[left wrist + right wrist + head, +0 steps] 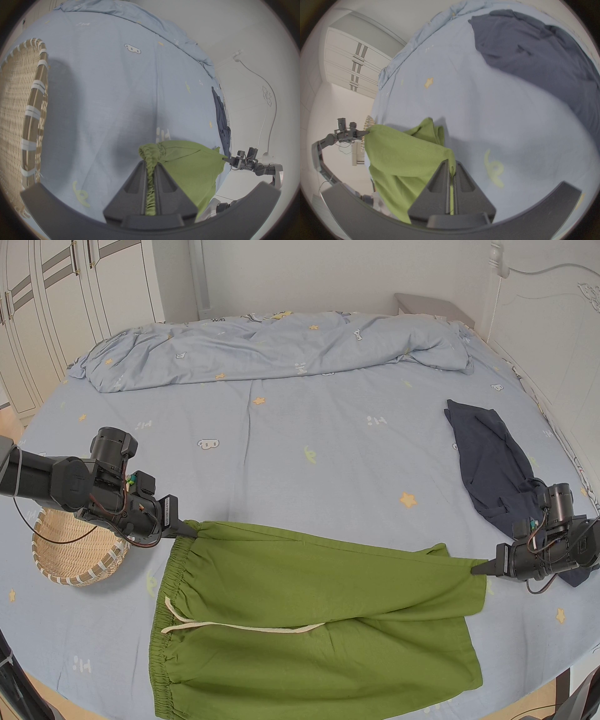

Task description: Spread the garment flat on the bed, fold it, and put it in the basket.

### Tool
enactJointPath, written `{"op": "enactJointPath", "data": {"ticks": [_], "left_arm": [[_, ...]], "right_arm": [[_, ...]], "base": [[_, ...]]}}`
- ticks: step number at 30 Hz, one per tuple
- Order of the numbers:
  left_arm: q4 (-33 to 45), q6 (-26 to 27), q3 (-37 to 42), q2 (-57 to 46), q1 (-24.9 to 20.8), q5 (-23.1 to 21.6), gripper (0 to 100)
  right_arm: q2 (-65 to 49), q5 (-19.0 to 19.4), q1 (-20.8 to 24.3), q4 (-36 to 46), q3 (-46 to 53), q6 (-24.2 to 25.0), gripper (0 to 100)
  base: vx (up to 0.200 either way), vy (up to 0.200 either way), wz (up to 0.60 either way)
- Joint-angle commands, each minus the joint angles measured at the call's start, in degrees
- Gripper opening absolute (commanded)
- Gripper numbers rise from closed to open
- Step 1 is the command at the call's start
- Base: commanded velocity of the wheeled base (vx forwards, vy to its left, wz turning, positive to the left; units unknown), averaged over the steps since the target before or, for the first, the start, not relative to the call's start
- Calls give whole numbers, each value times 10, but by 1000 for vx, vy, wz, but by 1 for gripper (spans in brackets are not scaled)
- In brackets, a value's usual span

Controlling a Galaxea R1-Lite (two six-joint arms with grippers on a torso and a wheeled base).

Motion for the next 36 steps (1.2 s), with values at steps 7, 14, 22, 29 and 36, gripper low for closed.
{"op": "enactJointPath", "data": {"ticks": [7, 14, 22, 29, 36], "left_arm": [[-6, -1, 18, -56, 25, 0, 0], [-23, -2, 20, -64, 49, -12, 0], [-55, -1, 24, -62, 70, -11, 0], [-94, 0, 33, -56, 88, -8, 0], [-112, 3, 37, -49, 94, -8, 0]], "right_arm": [[0, -149, 121, 55, -219, 10, 0], [29, -190, 133, 74, -313, 10, 0], [72, -191, 140, 79, -392, 5, 0], [128, -196, 141, 75, -443, -2, 0], [165, -215, 141, 75, -512, -10, 0]], "base": [[0, 0, 0], [0, 0, 0], [0, 0, 0], [0, 0, 0], [0, 0, 0]]}}
